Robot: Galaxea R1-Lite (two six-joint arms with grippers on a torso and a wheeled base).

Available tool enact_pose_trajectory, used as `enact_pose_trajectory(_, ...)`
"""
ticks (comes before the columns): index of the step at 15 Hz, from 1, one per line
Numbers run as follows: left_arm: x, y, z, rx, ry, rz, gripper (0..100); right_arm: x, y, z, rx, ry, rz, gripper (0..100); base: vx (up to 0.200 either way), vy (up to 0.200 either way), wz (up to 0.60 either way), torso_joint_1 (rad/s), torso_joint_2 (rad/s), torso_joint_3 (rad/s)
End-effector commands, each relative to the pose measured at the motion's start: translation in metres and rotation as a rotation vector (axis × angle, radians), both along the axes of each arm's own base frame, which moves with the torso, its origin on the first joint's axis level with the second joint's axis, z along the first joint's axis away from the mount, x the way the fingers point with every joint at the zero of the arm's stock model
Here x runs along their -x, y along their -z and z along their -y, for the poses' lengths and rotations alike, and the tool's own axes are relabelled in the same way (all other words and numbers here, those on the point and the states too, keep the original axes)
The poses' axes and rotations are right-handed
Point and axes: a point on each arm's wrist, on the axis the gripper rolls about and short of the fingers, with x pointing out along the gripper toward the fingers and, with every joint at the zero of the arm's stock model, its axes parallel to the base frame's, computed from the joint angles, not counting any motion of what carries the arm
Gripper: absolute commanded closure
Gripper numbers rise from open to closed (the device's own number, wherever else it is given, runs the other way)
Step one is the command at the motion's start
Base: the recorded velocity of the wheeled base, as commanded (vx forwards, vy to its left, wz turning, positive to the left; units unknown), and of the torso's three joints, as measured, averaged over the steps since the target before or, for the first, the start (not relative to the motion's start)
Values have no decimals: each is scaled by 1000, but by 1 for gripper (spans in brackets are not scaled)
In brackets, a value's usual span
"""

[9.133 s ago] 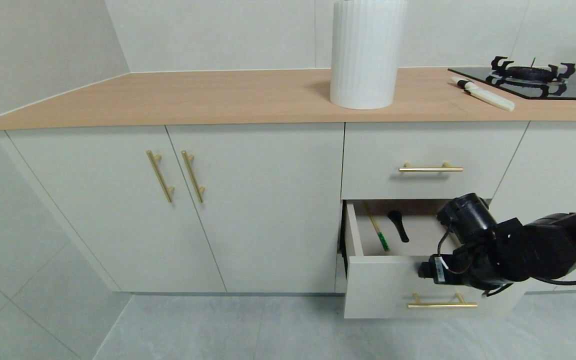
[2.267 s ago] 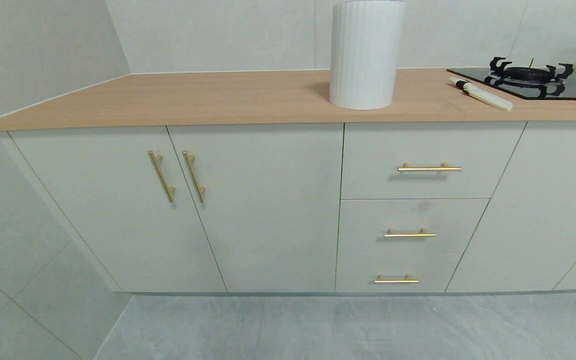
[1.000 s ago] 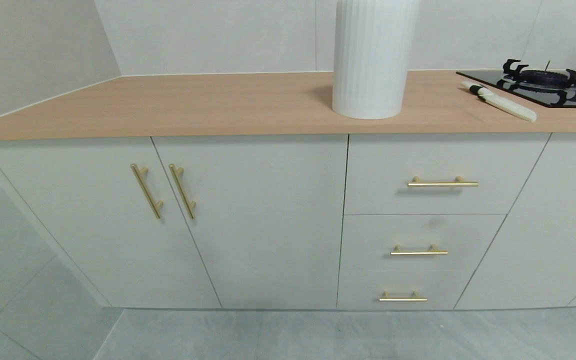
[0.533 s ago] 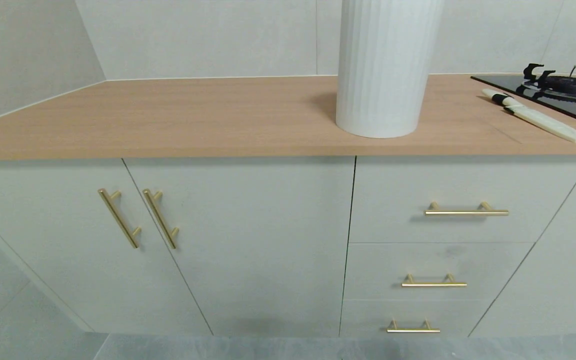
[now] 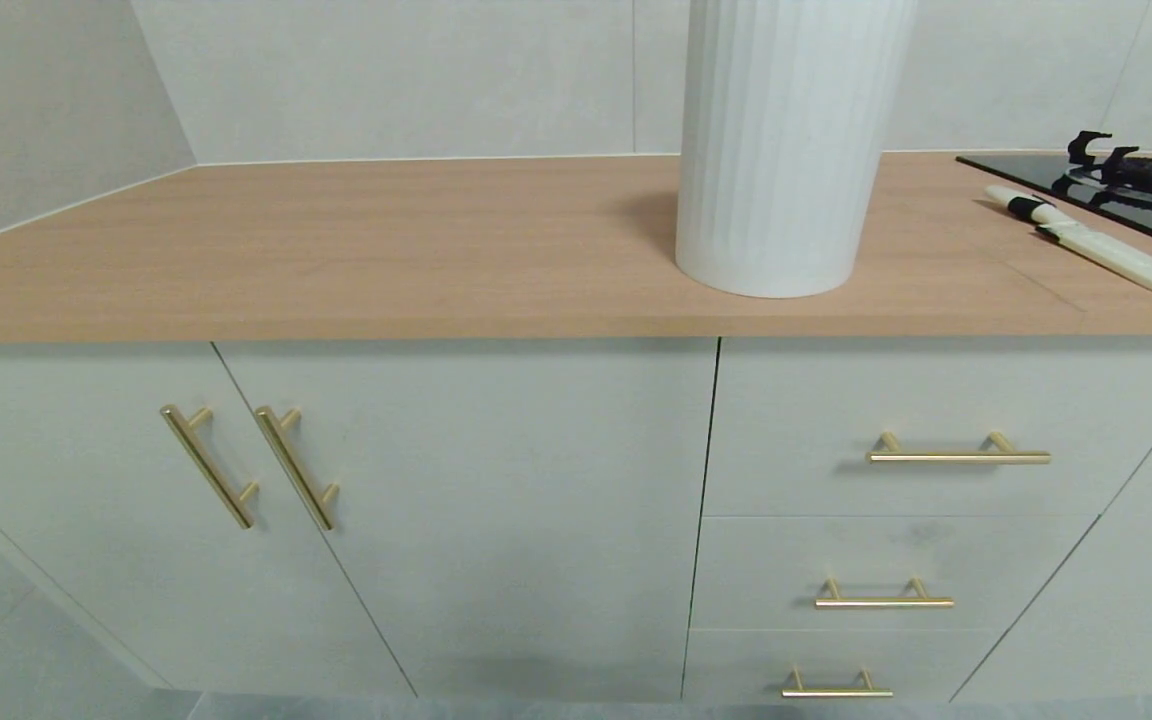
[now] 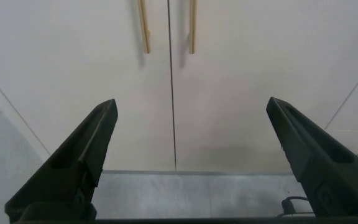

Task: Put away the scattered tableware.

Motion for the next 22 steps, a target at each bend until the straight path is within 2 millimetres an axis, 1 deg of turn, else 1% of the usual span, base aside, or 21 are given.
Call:
enact_pose_trajectory(1,0,0,0,1,1,0,0,0,0,0,1,-1,-2,0,0,0,0,0,0,0)
enact_pose_trajectory(10,0,0,0,1,-1,0,0,0,0,0,1,1,-2,0,0,0,0,0,0,0)
enact_pose_trajectory(11,0,0,0,1,-1,0,0,0,0,0,1,1,-1,0,0,0,-600,2,7,2)
enact_pose_trajectory(21,0,0,0,1,-1,0,0,0,0,0,1,1,-2,0,0,0,0,0,0,0)
enact_pose_trajectory(22,0,0,0,1,-1,0,0,0,0,0,1,1,-2,0,0,-200,0,-7,-2,12)
